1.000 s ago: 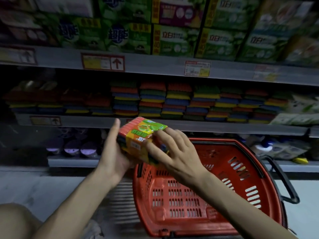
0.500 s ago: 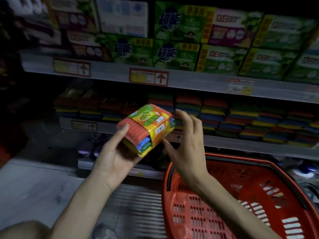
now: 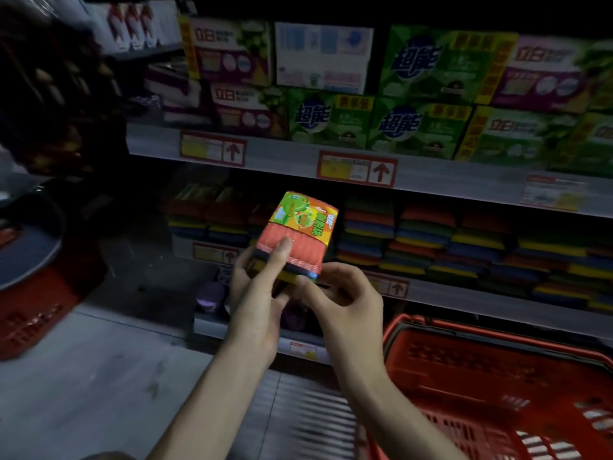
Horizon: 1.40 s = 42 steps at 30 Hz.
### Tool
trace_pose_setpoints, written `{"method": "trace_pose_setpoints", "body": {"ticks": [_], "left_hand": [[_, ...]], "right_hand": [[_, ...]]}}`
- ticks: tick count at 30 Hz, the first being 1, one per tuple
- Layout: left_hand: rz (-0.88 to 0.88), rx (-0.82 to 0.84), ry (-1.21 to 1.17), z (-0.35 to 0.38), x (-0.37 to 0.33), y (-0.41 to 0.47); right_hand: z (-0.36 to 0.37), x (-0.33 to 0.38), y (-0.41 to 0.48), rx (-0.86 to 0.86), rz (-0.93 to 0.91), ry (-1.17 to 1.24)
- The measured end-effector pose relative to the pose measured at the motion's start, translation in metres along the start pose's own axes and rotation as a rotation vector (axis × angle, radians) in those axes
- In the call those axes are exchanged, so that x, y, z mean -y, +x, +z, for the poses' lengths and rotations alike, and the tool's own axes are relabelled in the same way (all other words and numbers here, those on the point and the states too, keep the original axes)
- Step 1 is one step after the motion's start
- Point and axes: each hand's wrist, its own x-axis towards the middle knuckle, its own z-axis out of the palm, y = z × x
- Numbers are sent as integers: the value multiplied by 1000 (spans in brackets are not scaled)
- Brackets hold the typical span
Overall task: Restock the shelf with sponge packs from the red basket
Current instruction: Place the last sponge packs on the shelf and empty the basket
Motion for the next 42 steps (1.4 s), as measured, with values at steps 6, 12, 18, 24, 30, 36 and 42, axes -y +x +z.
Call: {"method": "trace_pose_setpoints", "body": {"ticks": [6,12,18,24,30,36,42], "left_hand": [[181,-1,247,-2,-4,13],[258,93,415,-4,-6,16],[261,117,449,-4,-6,20],[177,78,401,-1,0,30],[225,35,410,5,7,40],[98,31,264,6,11,53],[74,14,255,5,12,57]], "right_hand": [[9,-10,19,-114,11,-13],[14,-16,36,-252,104,96],[20,-14,47,-281,109,190],[30,-19,64,-334,82,151],[34,-28,78,-377,86,155],[37,-38,93,-510,73,141],[39,-46,103,-580,74,111]]}}
